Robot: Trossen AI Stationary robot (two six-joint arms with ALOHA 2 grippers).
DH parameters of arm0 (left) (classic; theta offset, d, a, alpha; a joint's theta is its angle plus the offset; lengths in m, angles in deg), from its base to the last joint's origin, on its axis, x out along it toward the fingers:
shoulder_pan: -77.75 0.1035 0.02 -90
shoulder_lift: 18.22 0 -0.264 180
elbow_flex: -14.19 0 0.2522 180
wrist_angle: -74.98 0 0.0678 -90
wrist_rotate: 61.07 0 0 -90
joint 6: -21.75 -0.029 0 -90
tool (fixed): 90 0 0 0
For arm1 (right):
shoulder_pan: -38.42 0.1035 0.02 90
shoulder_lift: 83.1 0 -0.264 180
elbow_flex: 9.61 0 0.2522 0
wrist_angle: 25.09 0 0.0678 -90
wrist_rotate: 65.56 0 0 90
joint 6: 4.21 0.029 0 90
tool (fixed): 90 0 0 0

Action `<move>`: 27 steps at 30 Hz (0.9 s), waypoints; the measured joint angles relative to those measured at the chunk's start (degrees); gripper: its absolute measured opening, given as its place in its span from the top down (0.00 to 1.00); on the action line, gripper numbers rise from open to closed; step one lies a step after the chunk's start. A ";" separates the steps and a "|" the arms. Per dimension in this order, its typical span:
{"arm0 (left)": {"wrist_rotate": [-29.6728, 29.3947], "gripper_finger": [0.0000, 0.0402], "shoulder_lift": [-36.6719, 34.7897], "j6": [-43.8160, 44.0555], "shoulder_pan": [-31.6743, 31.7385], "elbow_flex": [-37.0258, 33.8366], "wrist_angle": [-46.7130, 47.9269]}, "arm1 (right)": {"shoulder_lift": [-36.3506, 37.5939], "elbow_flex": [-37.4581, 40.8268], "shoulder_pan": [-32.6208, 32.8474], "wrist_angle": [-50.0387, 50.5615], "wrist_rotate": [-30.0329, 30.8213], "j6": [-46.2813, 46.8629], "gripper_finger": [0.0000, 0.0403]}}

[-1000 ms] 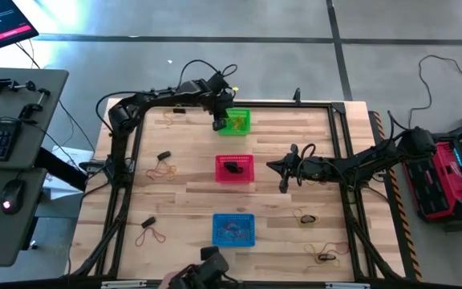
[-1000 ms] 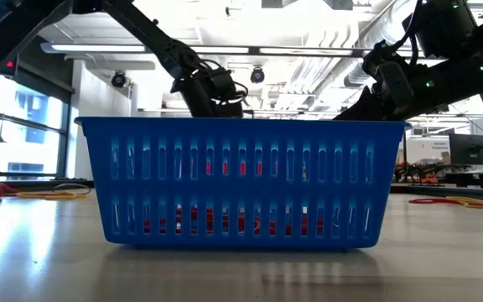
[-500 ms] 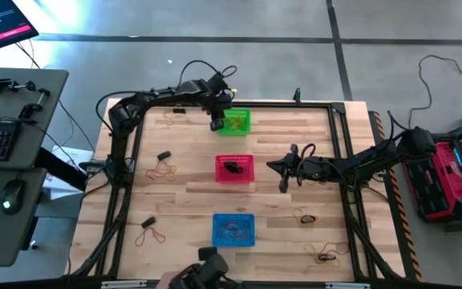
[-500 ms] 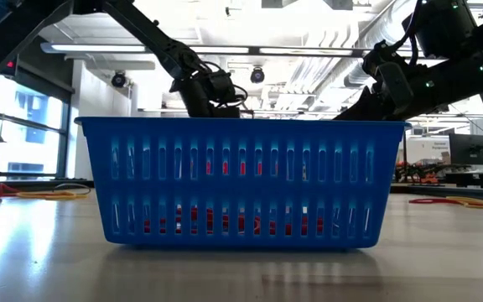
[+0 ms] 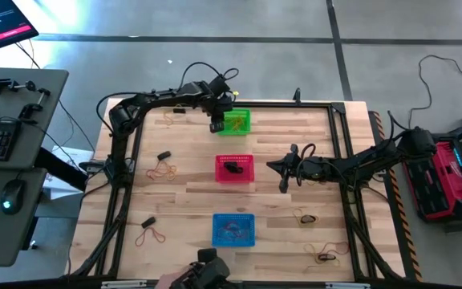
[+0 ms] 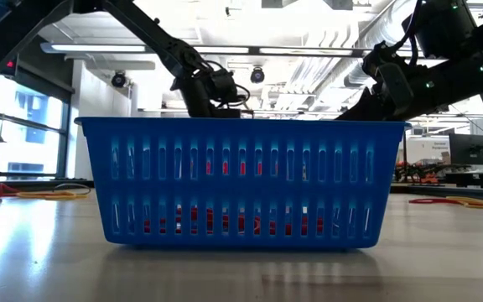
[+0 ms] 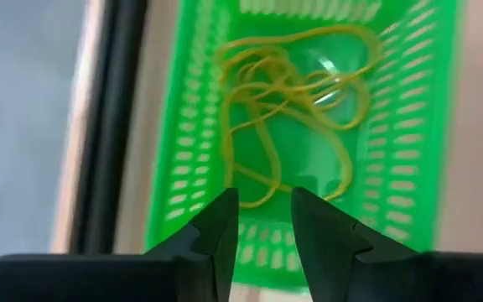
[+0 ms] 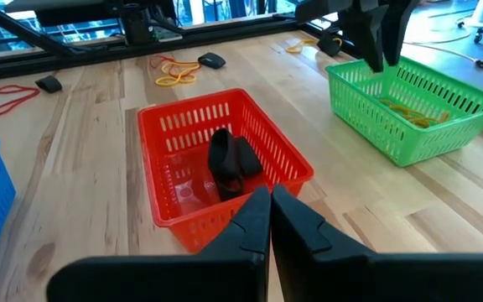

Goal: Sort rubber bands into baskets
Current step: Put the red rubber band into the blue bin

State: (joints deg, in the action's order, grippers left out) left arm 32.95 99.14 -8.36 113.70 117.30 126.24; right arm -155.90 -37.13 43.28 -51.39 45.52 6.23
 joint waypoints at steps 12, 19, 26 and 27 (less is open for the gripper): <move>-3.34 0.98 -5.25 2.05 -2.79 -8.43 -12.81 | 0.01 0.00 0.00 0.24 0.00 0.06 1.00; -3.67 1.00 -15.47 4.96 -3.73 -21.26 -25.58 | 0.01 0.00 0.00 -0.46 0.02 0.05 1.00; -3.27 1.00 -27.41 9.73 -7.42 -35.89 -40.20 | 0.02 -3.37 0.00 4.47 0.42 -1.72 1.00; -3.26 1.00 -28.73 10.54 -8.27 -37.49 -41.97 | 0.02 -4.39 0.00 6.53 0.16 -1.79 1.00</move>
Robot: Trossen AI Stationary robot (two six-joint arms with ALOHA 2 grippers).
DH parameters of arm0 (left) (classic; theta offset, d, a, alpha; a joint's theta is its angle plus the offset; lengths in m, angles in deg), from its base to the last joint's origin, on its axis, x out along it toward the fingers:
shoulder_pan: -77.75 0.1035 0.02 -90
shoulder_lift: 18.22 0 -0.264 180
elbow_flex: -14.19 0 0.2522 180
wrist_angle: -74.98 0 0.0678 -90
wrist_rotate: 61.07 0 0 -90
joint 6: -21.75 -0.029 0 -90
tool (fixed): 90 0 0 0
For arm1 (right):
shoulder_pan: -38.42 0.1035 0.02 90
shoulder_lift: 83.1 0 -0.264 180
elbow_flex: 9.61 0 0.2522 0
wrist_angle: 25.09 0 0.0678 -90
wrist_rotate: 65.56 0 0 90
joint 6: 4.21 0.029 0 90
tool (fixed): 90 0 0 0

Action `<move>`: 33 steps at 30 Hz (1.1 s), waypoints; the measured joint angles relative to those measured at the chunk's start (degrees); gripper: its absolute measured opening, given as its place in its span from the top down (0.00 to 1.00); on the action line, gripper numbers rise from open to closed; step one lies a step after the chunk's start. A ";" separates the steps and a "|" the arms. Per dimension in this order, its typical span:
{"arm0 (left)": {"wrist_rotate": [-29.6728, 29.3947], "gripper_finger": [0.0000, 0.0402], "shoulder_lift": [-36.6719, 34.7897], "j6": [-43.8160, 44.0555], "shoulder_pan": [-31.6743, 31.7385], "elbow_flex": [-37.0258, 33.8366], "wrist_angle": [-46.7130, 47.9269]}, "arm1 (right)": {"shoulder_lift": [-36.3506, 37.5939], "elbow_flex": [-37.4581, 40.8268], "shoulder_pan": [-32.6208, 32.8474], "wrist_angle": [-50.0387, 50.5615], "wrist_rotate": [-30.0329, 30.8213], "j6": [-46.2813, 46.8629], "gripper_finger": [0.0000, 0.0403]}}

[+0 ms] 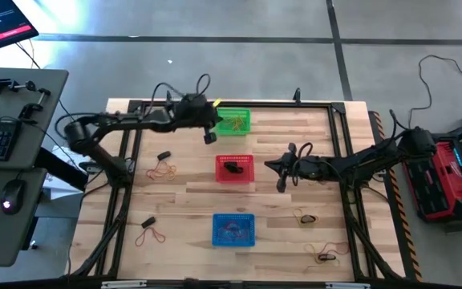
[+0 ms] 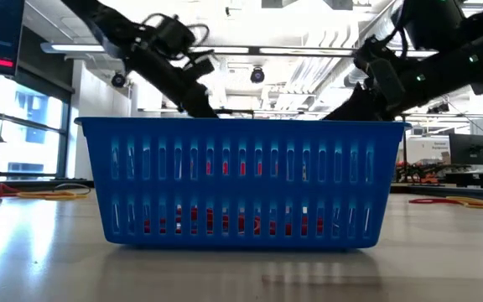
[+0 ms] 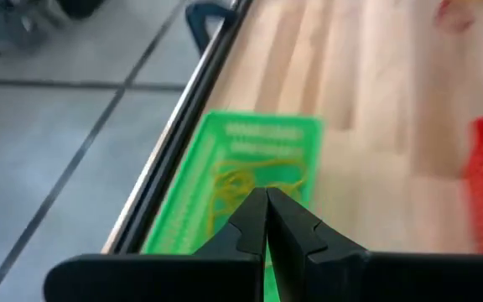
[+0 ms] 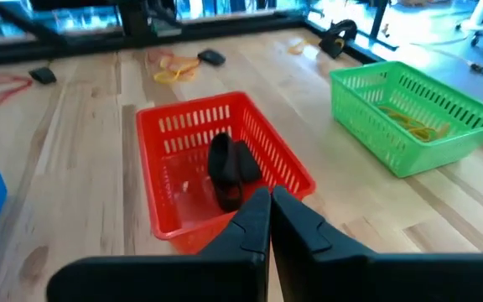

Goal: Sort rubber bands into baskets
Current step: Put the red rubber band into the blue bin

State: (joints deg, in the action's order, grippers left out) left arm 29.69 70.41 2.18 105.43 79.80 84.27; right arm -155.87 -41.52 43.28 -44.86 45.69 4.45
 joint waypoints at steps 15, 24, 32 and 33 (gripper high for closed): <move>-3.86 1.00 -9.65 5.58 -12.97 -16.19 -18.55 | 0.00 -16.61 3.26 35.12 -3.88 5.83 1.00; -5.37 1.00 -10.15 8.12 -19.14 -21.72 -27.40 | 0.00 -25.13 7.60 62.05 -3.90 22.41 1.00; -9.27 1.00 -10.15 7.49 -22.18 -23.38 -29.79 | 0.00 -26.41 4.75 78.85 -3.94 28.44 0.86; -9.29 1.00 -10.15 7.48 -22.26 -23.48 -29.87 | 0.00 -26.27 3.72 80.14 -4.30 28.35 0.82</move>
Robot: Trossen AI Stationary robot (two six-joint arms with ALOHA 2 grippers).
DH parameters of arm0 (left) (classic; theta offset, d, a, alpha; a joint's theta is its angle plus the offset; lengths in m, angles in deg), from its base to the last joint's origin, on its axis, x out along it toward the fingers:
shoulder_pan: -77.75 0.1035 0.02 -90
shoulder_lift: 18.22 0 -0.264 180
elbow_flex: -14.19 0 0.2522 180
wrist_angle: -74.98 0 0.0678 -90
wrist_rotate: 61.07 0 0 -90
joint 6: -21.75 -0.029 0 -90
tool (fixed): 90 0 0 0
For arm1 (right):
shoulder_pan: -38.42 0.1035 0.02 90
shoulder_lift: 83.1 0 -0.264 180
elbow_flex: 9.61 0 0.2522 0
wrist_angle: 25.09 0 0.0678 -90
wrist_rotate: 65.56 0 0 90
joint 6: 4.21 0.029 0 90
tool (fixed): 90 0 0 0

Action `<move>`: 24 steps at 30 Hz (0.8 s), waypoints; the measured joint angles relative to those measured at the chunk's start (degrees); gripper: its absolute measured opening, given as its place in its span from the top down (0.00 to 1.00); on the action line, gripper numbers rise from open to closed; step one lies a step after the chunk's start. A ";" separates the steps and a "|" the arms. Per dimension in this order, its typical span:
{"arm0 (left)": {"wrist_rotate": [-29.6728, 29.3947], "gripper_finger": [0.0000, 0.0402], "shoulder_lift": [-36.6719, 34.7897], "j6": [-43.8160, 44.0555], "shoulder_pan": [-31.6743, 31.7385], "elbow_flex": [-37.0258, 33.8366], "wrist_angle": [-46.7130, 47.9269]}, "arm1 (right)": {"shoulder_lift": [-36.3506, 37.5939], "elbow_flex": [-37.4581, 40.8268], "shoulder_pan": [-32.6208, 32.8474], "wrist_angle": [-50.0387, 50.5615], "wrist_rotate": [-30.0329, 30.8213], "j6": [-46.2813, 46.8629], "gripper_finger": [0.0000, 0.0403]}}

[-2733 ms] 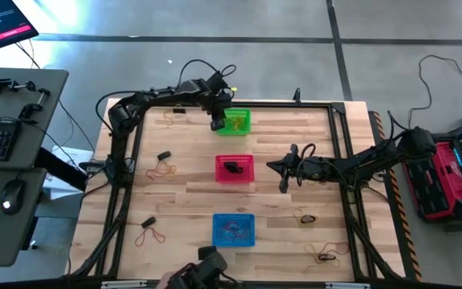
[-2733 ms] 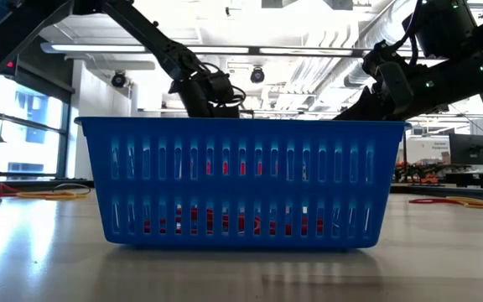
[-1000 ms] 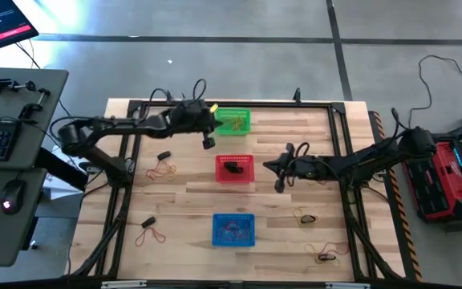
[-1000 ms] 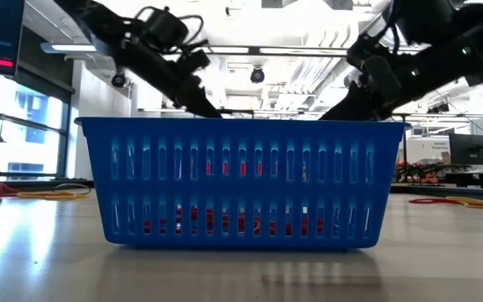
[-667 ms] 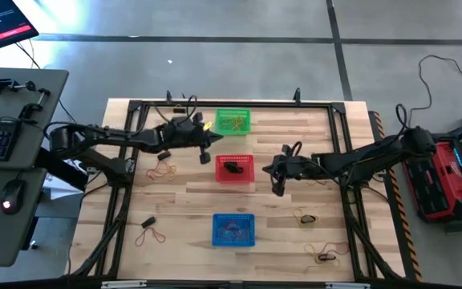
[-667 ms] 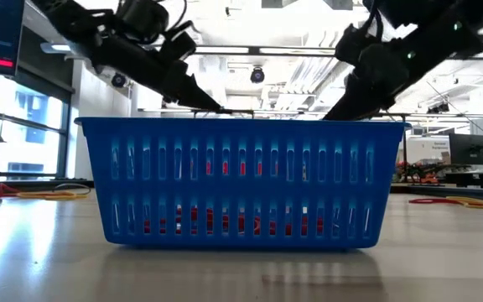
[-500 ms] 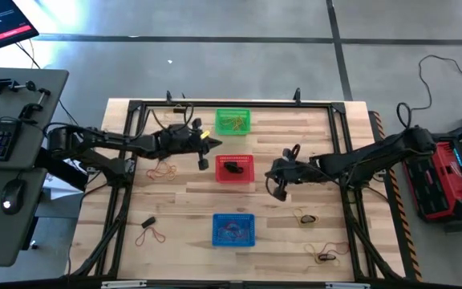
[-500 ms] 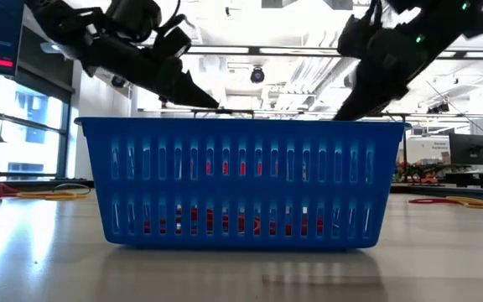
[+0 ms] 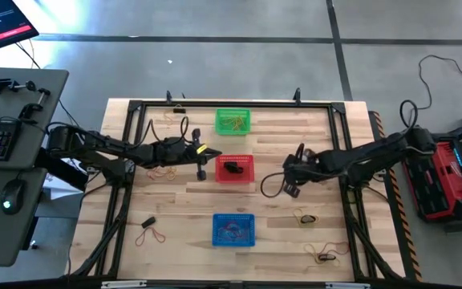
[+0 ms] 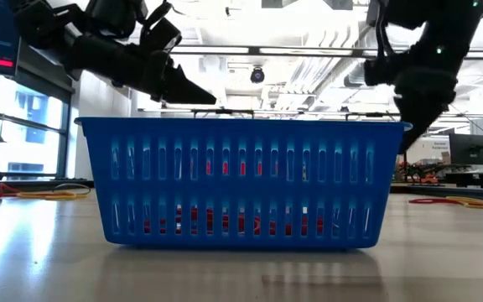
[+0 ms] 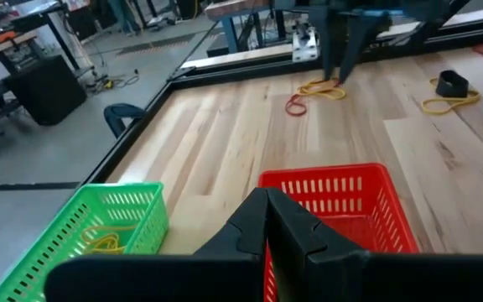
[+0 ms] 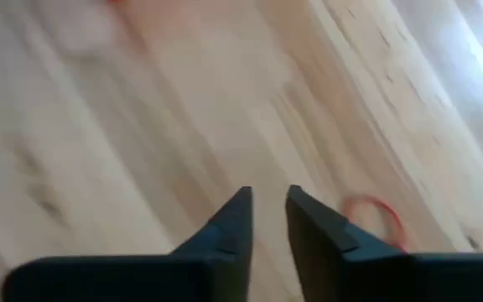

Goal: Sort rubber bands into baskets
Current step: Put the red rubber band into the blue bin

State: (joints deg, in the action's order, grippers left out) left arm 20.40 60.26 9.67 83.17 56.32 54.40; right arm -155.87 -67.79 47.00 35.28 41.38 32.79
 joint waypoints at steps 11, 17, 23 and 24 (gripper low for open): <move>-0.65 1.00 0.02 -0.05 0.18 -0.32 -0.38 | 0.00 0.25 -15.14 5.77 -4.72 -22.17 0.56; -0.85 1.00 0.04 -0.10 0.18 -0.32 -0.27 | -0.29 2.43 -22.01 4.70 -5.81 -30.93 0.55; -0.85 1.00 0.04 -0.69 0.17 -0.32 -0.20 | -5.25 2.92 -24.70 2.23 -8.03 -32.56 0.55; -0.86 1.00 0.04 -0.95 0.18 -0.32 -0.18 | -6.41 2.92 -24.75 2.23 -8.02 -32.57 0.55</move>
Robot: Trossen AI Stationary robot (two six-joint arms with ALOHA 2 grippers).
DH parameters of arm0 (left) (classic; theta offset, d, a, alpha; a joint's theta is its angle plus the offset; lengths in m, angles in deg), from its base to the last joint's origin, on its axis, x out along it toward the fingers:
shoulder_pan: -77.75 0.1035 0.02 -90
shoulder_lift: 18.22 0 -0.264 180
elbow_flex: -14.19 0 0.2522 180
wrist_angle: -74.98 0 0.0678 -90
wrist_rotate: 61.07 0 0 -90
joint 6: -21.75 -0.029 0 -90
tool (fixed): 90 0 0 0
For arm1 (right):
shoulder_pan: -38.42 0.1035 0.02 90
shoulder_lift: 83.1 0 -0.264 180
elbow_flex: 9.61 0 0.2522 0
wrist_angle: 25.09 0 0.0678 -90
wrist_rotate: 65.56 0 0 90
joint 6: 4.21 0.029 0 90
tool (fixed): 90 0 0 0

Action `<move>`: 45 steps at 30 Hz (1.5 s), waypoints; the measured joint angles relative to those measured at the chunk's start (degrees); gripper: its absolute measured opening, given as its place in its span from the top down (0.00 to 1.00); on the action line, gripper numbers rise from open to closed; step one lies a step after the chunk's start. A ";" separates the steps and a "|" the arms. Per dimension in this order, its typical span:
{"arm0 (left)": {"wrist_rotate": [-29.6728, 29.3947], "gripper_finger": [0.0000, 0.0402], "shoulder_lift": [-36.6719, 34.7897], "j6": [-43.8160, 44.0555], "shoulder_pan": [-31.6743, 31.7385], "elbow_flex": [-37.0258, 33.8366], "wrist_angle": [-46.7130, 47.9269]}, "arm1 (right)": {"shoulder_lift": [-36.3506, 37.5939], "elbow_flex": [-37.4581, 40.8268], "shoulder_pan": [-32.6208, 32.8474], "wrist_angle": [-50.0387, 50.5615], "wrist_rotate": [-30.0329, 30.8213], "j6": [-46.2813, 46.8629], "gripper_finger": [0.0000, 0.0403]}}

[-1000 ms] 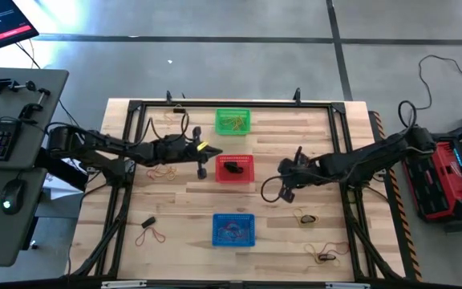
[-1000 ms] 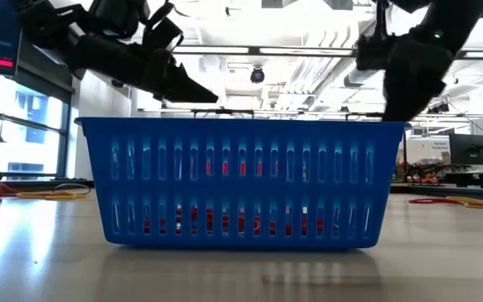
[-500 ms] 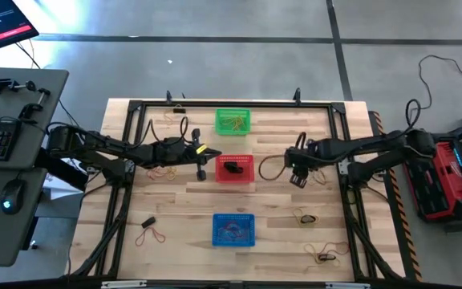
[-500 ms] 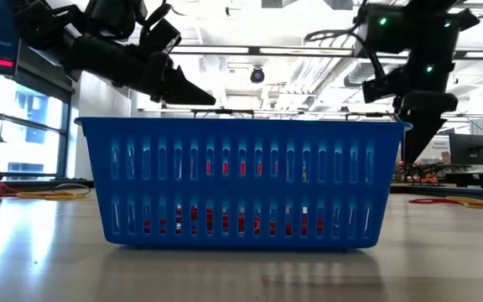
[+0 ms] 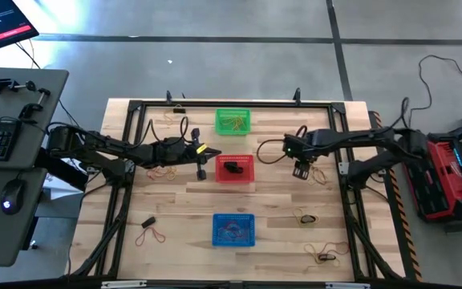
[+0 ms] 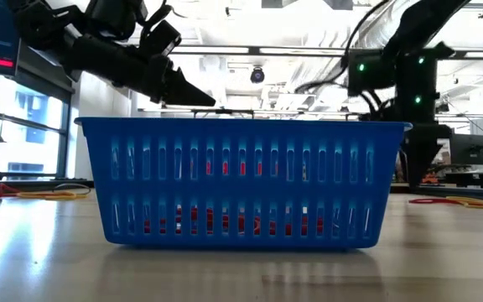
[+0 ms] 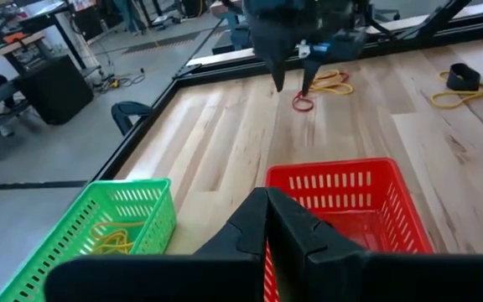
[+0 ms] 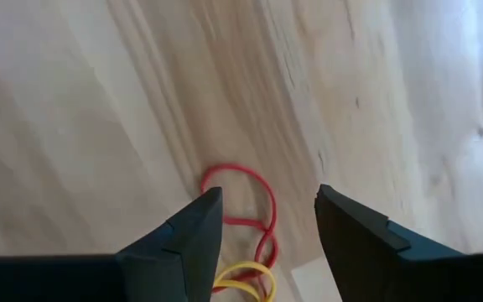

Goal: Sort rubber bands into baskets
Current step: Put the red rubber band into the blue bin

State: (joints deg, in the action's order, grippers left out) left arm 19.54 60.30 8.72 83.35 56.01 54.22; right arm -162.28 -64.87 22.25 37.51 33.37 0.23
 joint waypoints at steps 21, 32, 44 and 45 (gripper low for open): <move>0.00 1.00 0.00 -0.11 -0.02 0.00 0.33 | -8.42 -0.11 -0.02 -2.76 -4.39 -2.03 0.73; 0.00 1.00 0.00 0.20 -0.04 0.02 0.35 | -8.43 -1.59 0.27 -2.96 -3.64 -1.91 0.97; 0.02 1.00 0.00 0.47 -0.04 0.04 0.39 | -1.40 -6.49 5.07 -2.57 -2.54 2.06 1.00; 0.02 1.00 0.00 0.45 -0.04 0.04 0.37 | -0.41 -6.71 5.61 -2.50 -1.95 2.75 1.00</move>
State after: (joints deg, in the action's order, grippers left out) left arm 19.57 60.30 9.18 83.31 56.05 54.60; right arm -162.69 -71.58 27.86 35.02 31.42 2.97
